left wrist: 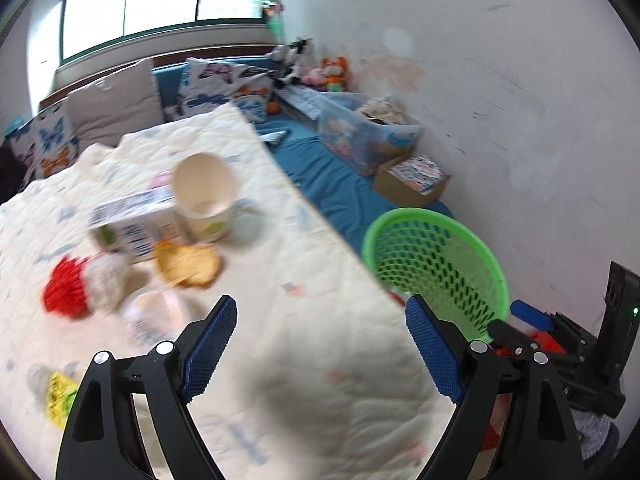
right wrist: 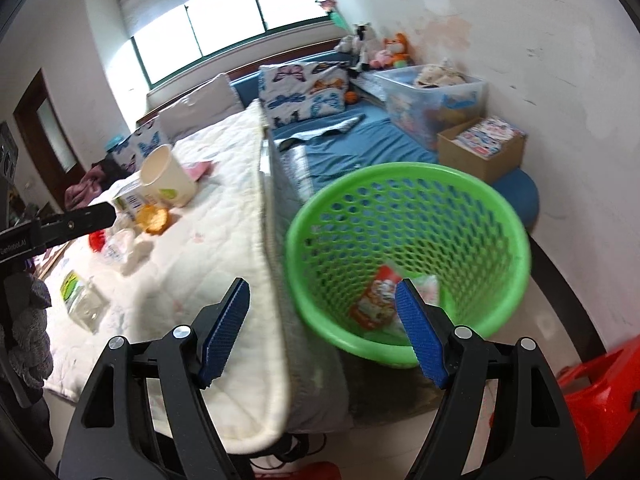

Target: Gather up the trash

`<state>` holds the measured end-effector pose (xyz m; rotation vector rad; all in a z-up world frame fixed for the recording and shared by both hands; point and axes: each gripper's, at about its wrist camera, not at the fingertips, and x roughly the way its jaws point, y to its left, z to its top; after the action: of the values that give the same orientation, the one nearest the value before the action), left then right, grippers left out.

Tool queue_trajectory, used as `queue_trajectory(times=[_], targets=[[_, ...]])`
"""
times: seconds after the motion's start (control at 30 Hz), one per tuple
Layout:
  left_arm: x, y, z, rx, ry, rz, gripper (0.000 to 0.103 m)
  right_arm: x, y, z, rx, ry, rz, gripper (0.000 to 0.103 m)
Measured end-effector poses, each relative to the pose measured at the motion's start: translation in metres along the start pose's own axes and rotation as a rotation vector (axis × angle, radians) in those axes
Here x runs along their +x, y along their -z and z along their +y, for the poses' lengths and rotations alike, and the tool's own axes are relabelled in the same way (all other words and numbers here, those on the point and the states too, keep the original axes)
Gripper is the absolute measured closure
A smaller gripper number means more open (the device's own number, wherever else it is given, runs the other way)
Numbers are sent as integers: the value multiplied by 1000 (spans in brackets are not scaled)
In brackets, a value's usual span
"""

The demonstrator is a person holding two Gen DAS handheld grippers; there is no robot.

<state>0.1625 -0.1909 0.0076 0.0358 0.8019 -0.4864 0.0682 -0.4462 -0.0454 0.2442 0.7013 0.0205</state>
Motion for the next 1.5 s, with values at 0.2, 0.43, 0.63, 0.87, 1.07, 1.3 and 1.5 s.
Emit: queue_trajectory(times=[0.2,0.43,0.63,0.87,1.07,1.3,1.5], targets=[[-26,16,57,-56,-101,-11,20,11,-3,36,-55,-61,17,28],[-60,35,124,-167,-192,-38,20,23,-3,83,-149,-130,46,28],[-83,48,174,-265,-267,-37,20,34,-3,130,-239,-214,73,28],[-81,71,197,-405,-253,45,20,55,-6,170,-301,-265,99,28],[-91,80,220,-556,-254,42,20,69,-12,196,-340,-345,143,28],[-115,84,248,-575,-326,17,20,84,-4,263,-517,-465,232,28],[-125,87,272,-545,-356,17,20,105,6,317,-658,-524,301,28]])
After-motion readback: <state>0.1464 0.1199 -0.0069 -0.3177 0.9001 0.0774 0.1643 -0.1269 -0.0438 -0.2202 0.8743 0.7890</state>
